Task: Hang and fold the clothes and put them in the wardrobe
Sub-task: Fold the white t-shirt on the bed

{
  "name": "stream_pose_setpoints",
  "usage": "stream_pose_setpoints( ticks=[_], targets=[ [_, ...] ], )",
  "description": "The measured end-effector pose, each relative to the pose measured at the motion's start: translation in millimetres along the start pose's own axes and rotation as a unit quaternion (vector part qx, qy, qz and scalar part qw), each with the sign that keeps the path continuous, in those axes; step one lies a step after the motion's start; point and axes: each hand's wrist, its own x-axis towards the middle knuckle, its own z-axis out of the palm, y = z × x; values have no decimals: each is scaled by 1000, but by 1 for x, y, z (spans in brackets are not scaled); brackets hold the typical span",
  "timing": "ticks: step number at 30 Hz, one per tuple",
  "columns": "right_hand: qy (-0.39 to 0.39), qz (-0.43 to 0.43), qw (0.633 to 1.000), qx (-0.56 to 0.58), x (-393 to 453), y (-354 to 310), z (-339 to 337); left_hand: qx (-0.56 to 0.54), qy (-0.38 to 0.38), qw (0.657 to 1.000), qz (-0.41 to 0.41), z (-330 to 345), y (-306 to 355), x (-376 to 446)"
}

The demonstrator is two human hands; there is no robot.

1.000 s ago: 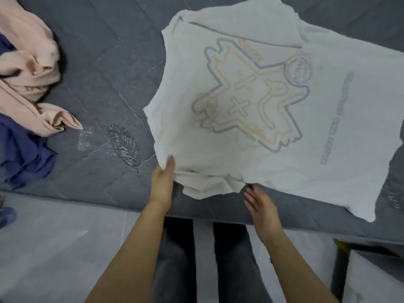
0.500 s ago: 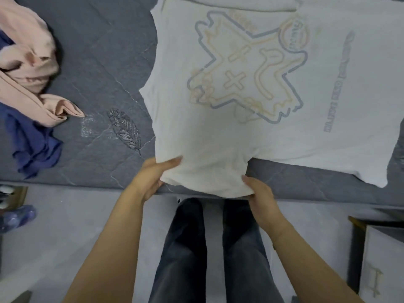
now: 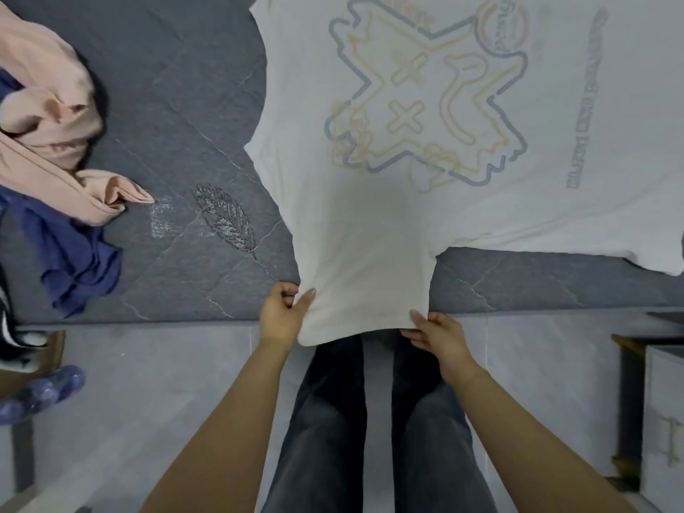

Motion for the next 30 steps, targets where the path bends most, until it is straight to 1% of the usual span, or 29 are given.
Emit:
stream_pose_setpoints(
  ticks=[1,2,3,4,5,7,8,10,11,12,13,14,17,18,19,20,22,26,28,29,30],
  targets=[
    [11,4,1000,-20,0,-1,0,43,4,999,6,-3,1,1],
    [24,4,999,-43,-1,-3,-1,78,-10,997,4,-7,2,3],
    [44,-4,997,-64,-2,-6,-3,90,-30,996,-3,-11,7,5],
    [67,-15,995,-73,-3,-10,-6,74,-44,996,-10,-14,13,8],
    [86,-28,994,-59,-3,-14,-10,26,-45,998,-19,-17,23,12],
    [89,-42,994,51,1,-29,-19,-126,-31,990,-52,-19,45,25],
    [67,-43,990,120,5,-38,-22,-192,-39,978,-68,-18,58,33],
    [4,-34,974,224,16,-57,-25,-286,-78,951,-91,-13,80,53],
    [-19,-28,965,261,22,-66,-25,-310,-91,942,-96,-10,89,62],
    [-29,-23,957,289,28,-74,-25,-314,-90,940,-97,-7,96,69],
    [-29,-20,951,308,33,-80,-23,-311,-79,942,-98,-4,101,75],
    [-24,-18,947,321,35,-84,-22,-308,-48,945,-98,-1,102,77],
    [-15,-11,931,363,36,-85,-22,-313,99,941,-82,2,96,79],
    [-14,-10,922,387,35,-83,-25,-308,132,940,-70,2,93,78],
    [-15,-10,911,412,33,-82,-29,-310,150,937,-61,1,91,77],
    [-14,-12,899,437,32,-83,-34,-311,152,936,-58,-1,92,75],
    [-1,-20,874,485,29,-85,-48,-298,120,945,-65,-3,93,71],
    [14,-39,846,532,29,-99,-84,-230,-24,969,-91,-5,89,50],
    [19,-48,836,547,33,-108,-104,-200,-73,970,-114,7,83,33],
    [24,-50,834,549,35,-113,-113,-193,-74,970,-131,16,80,25],
    [29,-51,836,546,38,-118,-123,-183,-48,971,-145,26,78,18]
  ],
)
